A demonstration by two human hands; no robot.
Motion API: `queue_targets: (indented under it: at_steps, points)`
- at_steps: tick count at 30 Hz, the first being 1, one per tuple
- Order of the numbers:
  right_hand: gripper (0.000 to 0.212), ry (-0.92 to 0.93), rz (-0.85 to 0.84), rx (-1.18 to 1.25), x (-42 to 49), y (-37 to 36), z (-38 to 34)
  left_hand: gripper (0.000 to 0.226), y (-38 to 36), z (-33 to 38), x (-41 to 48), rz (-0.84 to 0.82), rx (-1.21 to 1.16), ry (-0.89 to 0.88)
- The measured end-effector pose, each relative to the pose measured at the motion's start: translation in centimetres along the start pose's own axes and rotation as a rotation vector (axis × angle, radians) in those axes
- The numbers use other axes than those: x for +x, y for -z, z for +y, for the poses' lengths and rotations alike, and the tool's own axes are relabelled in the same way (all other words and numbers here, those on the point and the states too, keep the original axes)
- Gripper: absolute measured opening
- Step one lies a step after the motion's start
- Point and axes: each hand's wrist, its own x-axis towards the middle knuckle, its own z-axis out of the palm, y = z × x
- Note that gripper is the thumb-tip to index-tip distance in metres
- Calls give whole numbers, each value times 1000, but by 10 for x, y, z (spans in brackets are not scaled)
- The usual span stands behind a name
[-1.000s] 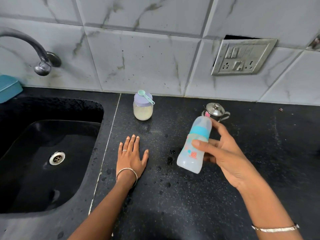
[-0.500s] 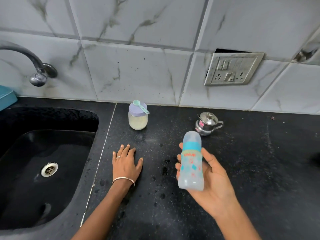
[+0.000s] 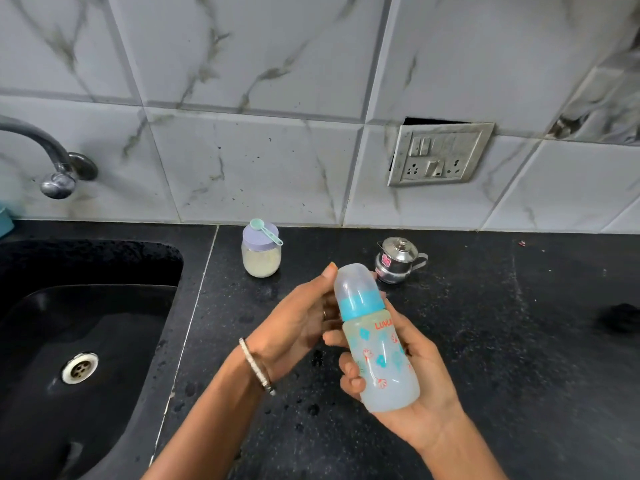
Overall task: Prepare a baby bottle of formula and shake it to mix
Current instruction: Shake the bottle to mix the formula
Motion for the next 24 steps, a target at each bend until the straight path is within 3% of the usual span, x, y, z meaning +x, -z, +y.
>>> queue_targets:
  at_steps: [3,13,18,24]
  points:
    - [50,1,-4,1,2,0,3,53,-4,6,-8,-36,10,-76]
    - [66,39,-98,-214,12,11,3,50,-3,11,-14,60,138,-187]
    - [55,90,-113,-224,14,7,-3,52,-6,17,-12,90,132,-232]
    - [64,33,-116,-234,21,-1,-6,47,-2,18,-6,317,123,-222]
